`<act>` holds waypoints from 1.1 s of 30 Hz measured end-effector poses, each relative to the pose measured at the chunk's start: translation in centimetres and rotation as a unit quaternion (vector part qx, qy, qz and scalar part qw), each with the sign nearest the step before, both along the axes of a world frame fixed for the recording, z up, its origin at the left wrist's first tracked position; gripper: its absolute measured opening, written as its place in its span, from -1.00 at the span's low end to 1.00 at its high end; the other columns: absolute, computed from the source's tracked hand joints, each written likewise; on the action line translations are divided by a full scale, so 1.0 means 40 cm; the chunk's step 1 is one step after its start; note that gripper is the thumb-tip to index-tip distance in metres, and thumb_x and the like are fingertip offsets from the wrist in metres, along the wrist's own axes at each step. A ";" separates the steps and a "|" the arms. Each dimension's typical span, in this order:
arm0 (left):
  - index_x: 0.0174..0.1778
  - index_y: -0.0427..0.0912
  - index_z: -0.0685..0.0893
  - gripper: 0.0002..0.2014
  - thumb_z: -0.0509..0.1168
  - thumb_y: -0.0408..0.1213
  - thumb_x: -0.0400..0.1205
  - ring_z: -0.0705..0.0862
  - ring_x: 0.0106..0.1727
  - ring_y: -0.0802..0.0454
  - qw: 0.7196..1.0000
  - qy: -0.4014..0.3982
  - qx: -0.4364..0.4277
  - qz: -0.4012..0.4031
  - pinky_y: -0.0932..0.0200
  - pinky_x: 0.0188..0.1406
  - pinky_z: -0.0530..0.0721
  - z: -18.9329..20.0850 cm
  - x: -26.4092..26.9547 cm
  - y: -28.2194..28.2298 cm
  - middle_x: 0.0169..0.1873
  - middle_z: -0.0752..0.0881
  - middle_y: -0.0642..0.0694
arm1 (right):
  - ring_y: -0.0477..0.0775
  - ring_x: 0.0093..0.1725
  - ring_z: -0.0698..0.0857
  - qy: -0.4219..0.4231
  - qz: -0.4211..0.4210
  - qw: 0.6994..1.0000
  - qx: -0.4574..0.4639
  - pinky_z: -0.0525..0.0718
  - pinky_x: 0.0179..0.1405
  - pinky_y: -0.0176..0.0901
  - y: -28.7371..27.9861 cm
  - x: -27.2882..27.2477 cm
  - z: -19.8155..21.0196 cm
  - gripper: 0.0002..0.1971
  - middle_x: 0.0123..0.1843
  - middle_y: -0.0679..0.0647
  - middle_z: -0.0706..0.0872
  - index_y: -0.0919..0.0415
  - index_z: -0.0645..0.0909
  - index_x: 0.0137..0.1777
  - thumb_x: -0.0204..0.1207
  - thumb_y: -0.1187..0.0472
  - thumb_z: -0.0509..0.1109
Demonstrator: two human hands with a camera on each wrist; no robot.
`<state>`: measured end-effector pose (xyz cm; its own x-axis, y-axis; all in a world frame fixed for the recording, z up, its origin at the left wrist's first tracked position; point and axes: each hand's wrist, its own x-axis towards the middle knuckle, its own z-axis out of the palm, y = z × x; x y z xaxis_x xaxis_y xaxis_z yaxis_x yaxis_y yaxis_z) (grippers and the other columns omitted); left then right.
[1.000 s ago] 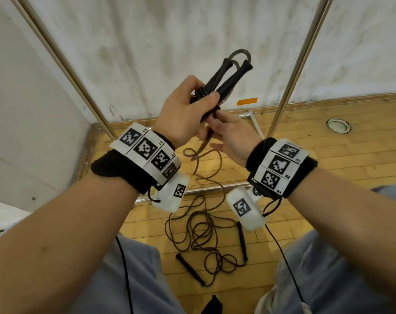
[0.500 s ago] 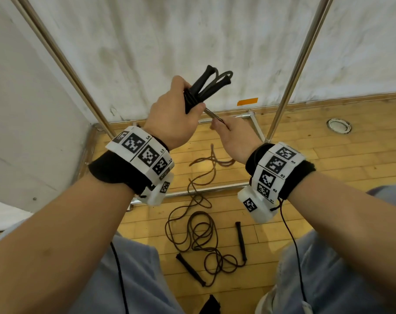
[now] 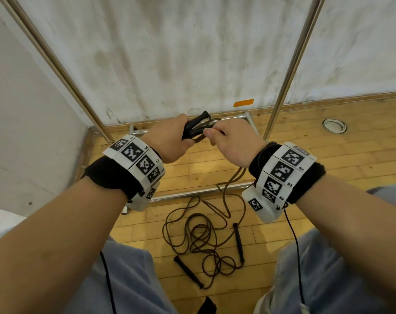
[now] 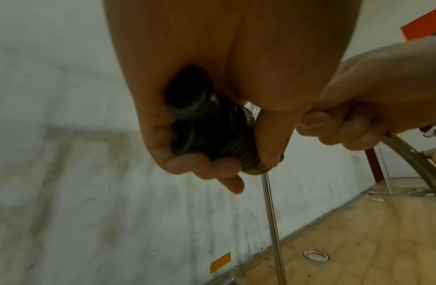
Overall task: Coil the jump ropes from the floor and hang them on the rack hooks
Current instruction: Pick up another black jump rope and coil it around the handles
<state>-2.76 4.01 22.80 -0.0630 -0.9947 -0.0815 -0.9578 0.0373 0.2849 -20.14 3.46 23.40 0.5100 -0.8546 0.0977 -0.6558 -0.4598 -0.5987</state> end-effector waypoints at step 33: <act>0.06 -0.14 0.35 -0.69 0.19 0.00 0.60 0.67 -0.36 -0.07 0.939 0.282 -0.197 -0.015 -0.08 -0.36 0.65 0.075 -0.070 0.078 -0.30 0.70 -0.10 | -0.11 -0.57 0.30 -0.307 -0.062 0.932 0.181 0.28 -0.56 -0.22 -0.039 0.008 -0.005 -0.69 -0.57 -0.16 0.42 0.09 0.50 -0.35 0.66 0.18 0.19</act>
